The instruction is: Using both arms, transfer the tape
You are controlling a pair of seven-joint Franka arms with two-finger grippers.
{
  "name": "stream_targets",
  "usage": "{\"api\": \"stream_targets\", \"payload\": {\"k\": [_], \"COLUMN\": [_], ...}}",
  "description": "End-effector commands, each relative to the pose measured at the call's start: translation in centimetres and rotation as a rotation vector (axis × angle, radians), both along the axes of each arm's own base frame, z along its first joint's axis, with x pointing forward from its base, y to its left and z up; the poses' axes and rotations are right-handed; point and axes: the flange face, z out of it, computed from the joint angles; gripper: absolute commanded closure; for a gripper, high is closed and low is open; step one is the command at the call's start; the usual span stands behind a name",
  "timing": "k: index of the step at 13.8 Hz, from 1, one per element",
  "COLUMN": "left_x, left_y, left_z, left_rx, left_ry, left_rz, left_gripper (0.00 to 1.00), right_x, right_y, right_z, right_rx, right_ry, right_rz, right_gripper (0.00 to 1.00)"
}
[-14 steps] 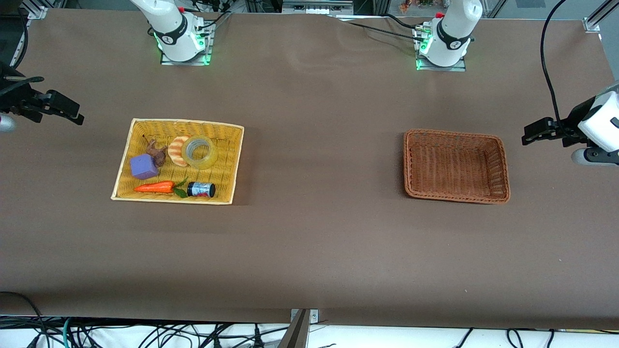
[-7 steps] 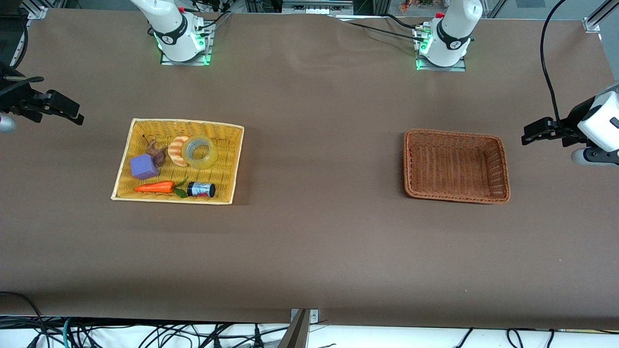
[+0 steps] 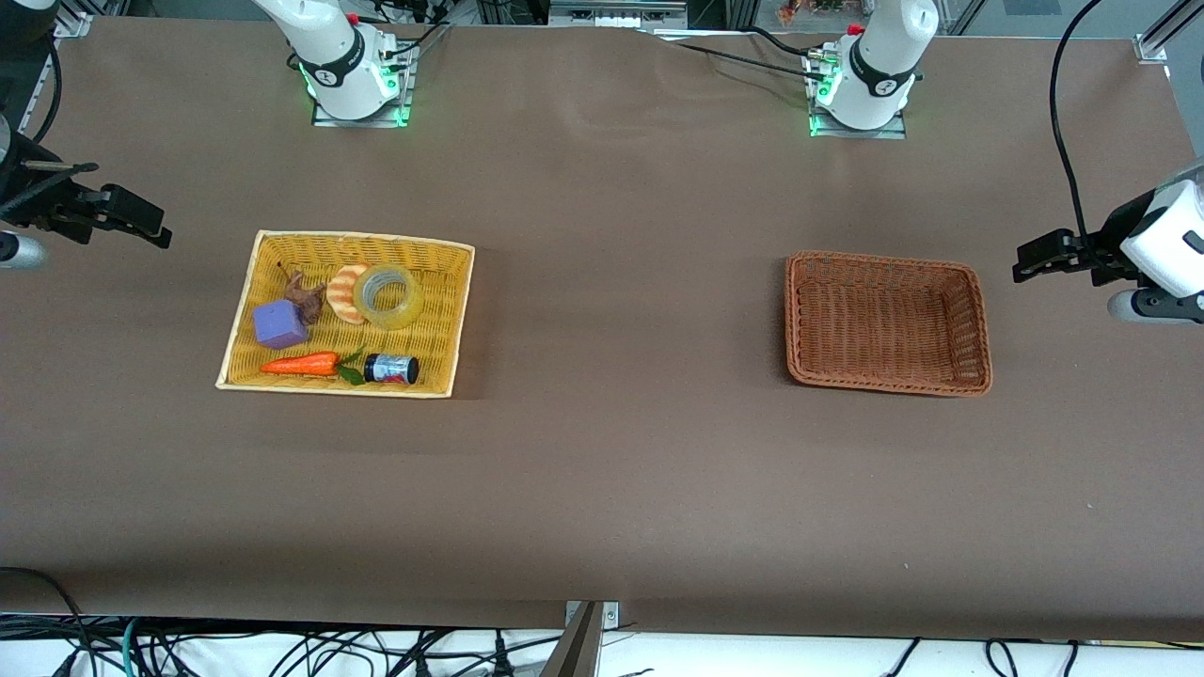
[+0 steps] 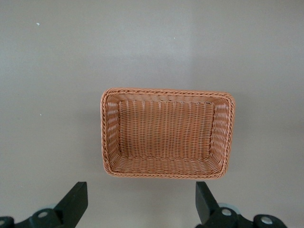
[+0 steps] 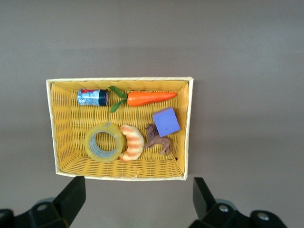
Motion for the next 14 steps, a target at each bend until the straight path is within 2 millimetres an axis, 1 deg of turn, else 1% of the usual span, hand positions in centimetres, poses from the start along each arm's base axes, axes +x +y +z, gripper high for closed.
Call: {"api": "stream_targets", "payload": {"k": [1, 2, 3, 4, 5, 6, 7, 8, 9, 10, 11, 13, 14], "left_x": [0.4, 0.6, 0.7, 0.7, 0.7, 0.6, 0.5, 0.5, 0.2, -0.1, -0.4, -0.5, -0.5], "left_y": [-1.2, -2.0, -3.2, -4.3, -5.1, -5.8, -7.3, -8.9, -11.1, -12.6, -13.8, -14.0, -14.1], "left_z": [-1.1, -2.4, -3.6, -4.6, -5.5, -6.1, -7.1, -8.1, -9.3, -10.1, -10.2, -10.0, -10.0], "left_rx": [0.026, 0.023, 0.02, 0.017, 0.014, 0.006, -0.004, -0.007, -0.008, -0.007, -0.007, -0.008, -0.007], "left_ry": [0.023, 0.036, 0.04, 0.045, 0.056, 0.056, 0.064, 0.056, 0.047, 0.038, 0.037, 0.034, 0.035], "left_rz": [-0.033, -0.045, -0.066, -0.085, -0.096, -0.106, -0.122, -0.125, -0.119, -0.103, -0.097, -0.095, -0.097], "left_gripper": [0.0, 0.0, 0.0, 0.0, 0.0, 0.0, 0.0, 0.0, 0.0, 0.0, 0.0, 0.0, 0.0], "right_x": [1.5, 2.1, 2.9, 3.3, 3.4, 2.8, 2.1, 1.7, 1.1, 0.2, -0.9, -2.7, -3.5], "right_y": [0.0, 0.9, 3.5, 5.8, 7.2, 9.4, 10.8, 11.3, 11.4, 11.7, 12.8, 14.2, 15.5], "right_z": [-5.7, -7.7, -10.1, -13.0, -15.8, -18.3, -20.4, -22.2, -24.0, -25.8, -27.4, -30.1, -31.0], "right_rx": [0.009, 0.018, 0.019, 0.005, -0.012, -0.021, -0.02, -0.02, -0.019, -0.018, -0.012, -0.009, -0.005], "right_ry": [0.136, 0.164, 0.18, 0.2, 0.204, 0.186, 0.161, 0.152, 0.149, 0.139, 0.123, 0.097, 0.086], "right_rz": [0.007, 0.007, 0.032, -0.008, -0.085, -0.084, -0.071, -0.063, -0.061, -0.055, -0.042, -0.079, -0.086], "right_gripper": [0.0, 0.0, 0.0, 0.0, 0.0, 0.0, 0.0, 0.0, 0.0, 0.0, 0.0, 0.0, 0.0]}}
